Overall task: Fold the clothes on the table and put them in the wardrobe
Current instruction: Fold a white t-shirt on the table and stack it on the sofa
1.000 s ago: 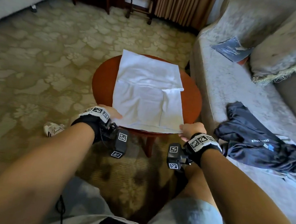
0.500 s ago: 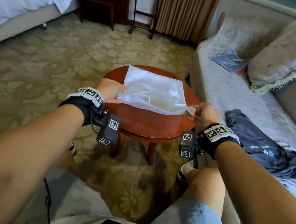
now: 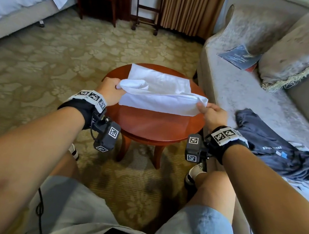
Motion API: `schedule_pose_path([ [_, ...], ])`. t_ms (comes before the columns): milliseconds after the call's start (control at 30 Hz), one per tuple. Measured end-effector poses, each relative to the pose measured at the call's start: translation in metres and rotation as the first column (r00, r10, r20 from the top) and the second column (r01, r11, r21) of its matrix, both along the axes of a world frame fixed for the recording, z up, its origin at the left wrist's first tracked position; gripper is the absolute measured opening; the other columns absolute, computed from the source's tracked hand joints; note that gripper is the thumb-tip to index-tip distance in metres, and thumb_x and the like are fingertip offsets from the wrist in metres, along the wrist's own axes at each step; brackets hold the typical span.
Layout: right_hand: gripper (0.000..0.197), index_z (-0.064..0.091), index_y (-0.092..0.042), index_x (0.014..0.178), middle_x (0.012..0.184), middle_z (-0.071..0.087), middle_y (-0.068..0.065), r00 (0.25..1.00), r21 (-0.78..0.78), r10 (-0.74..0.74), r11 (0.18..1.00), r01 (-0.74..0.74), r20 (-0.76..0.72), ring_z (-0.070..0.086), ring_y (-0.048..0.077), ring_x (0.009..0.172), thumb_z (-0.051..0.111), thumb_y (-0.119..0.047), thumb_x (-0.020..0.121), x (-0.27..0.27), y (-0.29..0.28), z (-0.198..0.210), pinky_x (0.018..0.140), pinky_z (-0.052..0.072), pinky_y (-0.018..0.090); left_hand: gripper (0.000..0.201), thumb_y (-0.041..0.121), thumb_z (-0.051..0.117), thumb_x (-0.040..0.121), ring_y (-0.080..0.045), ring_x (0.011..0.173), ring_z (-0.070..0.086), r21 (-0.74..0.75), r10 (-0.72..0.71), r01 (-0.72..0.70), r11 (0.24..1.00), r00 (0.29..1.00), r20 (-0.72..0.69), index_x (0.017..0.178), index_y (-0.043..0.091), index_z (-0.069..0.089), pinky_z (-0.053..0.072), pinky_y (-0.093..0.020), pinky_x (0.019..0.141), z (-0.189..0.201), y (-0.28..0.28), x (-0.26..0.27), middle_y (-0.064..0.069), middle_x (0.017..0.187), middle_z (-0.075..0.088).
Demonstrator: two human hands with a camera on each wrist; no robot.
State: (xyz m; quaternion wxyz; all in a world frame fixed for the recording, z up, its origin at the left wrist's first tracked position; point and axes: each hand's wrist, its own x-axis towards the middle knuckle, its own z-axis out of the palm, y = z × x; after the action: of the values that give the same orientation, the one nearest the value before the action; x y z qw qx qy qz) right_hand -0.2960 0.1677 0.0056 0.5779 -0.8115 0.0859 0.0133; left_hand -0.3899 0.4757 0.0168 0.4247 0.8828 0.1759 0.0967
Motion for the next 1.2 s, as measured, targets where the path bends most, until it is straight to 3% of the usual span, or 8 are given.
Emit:
schedule_pose_path([
  [167, 0.006, 0.068, -0.016, 0.083, 0.091, 0.067, 0.009, 0.995, -0.011, -0.042, 0.999, 0.043, 0.095, 0.063, 0.034, 0.098, 0.065, -0.022, 0.085, 0.0, 0.002, 0.003, 0.082, 0.051, 0.037, 0.014, 0.018, 0.043, 0.099, -0.022, 0.074, 0.042, 0.097, 0.0, -0.001, 0.995, 1.0, 0.01, 0.094, 0.006, 0.047, 0.029, -0.027, 0.056, 0.001, -0.01, 0.0, -0.004, 0.08, 0.045],
  [333, 0.025, 0.068, 0.007, 0.102, 0.108, 0.065, 0.026, 0.983, -0.175, -0.02, 0.983, 0.053, 0.181, 0.058, 0.034, 0.096, 0.059, -0.014, 0.092, 0.0, -0.004, 0.002, 0.064, 0.032, 0.021, 0.026, 0.024, 0.043, 0.101, -0.024, 0.069, 0.039, 0.166, -0.046, 0.047, 0.985, 0.999, -0.012, 0.079, 0.011, 0.039, 0.025, -0.029, 0.052, 0.005, -0.015, -0.003, 0.0, 0.069, 0.036],
  [467, 0.021, 0.067, 0.009, 0.092, 0.088, 0.058, 0.02, 0.99, -0.13, -0.037, 0.99, 0.055, 0.136, 0.049, 0.028, 0.083, 0.061, -0.01, 0.087, 0.0, -0.003, 0.004, 0.067, 0.036, 0.031, 0.03, 0.018, 0.045, 0.101, -0.047, 0.092, 0.051, 0.127, -0.105, 0.108, 0.986, 0.994, -0.026, 0.109, -0.01, 0.052, 0.039, -0.041, 0.068, 0.01, -0.016, -0.002, -0.033, 0.108, 0.053],
  [667, 0.018, 0.058, -0.016, 0.063, 0.067, 0.055, 0.003, 0.997, 0.003, -0.051, 0.999, 0.051, 0.054, 0.048, 0.025, 0.07, 0.061, -0.015, 0.081, 0.027, 0.01, 0.002, 0.065, 0.04, 0.032, 0.031, 0.016, 0.046, 0.099, -0.017, 0.073, 0.037, -0.026, -0.151, 0.152, 0.988, 0.988, 0.044, 0.08, -0.008, 0.051, 0.027, -0.028, 0.065, 0.001, 0.006, 0.03, -0.009, 0.078, 0.043],
  [867, 0.013, 0.057, -0.012, 0.084, 0.068, 0.048, -0.001, 1.0, -0.079, 0.031, 0.996, -0.03, 0.007, 0.047, 0.019, 0.066, 0.051, -0.014, 0.096, 0.09, 0.039, -0.012, 0.048, 0.038, 0.009, 0.035, 0.01, 0.045, 0.098, -0.015, 0.062, 0.026, -0.102, -0.107, 0.105, 0.989, 0.994, -0.01, 0.066, 0.015, 0.031, 0.021, -0.027, 0.056, -0.01, 0.023, 0.083, -0.004, 0.067, 0.029],
  [967, 0.018, 0.054, -0.02, 0.079, 0.082, 0.053, 0.0, 0.989, -0.073, 0.107, 0.991, -0.115, -0.104, 0.052, 0.021, 0.083, 0.052, -0.018, 0.097, 0.125, 0.051, -0.035, 0.082, 0.052, 0.03, 0.036, 0.016, 0.053, 0.094, -0.017, 0.06, 0.031, -0.217, 0.004, -0.034, 0.975, 0.991, -0.134, 0.064, 0.016, 0.032, 0.026, -0.027, 0.06, -0.031, 0.037, 0.112, -0.005, 0.066, 0.032],
  [1067, 0.031, 0.043, -0.027, 0.07, 0.076, 0.046, -0.005, 0.966, -0.067, 0.108, 0.99, -0.127, -0.235, 0.049, 0.016, 0.073, 0.049, -0.019, 0.1, 0.146, 0.062, -0.058, 0.089, 0.044, 0.038, 0.005, 0.015, 0.061, 0.087, -0.025, 0.085, 0.052, -0.399, 0.077, -0.175, 0.9, 0.965, -0.25, 0.087, 0.011, 0.059, 0.045, -0.039, 0.079, -0.062, 0.049, 0.137, -0.013, 0.092, 0.053],
  [1200, 0.027, 0.052, -0.009, 0.072, 0.066, 0.05, 0.004, 0.936, -0.023, 0.043, 0.998, -0.055, -0.349, 0.05, 0.02, 0.063, 0.052, -0.015, 0.099, 0.16, 0.068, -0.073, 0.069, 0.048, 0.034, 0.036, 0.002, 0.062, 0.087, -0.035, 0.101, 0.063, -0.502, 0.138, -0.319, 0.804, 0.921, -0.365, 0.121, -0.008, 0.057, 0.049, -0.051, 0.096, -0.076, 0.053, 0.149, -0.021, 0.114, 0.064],
])
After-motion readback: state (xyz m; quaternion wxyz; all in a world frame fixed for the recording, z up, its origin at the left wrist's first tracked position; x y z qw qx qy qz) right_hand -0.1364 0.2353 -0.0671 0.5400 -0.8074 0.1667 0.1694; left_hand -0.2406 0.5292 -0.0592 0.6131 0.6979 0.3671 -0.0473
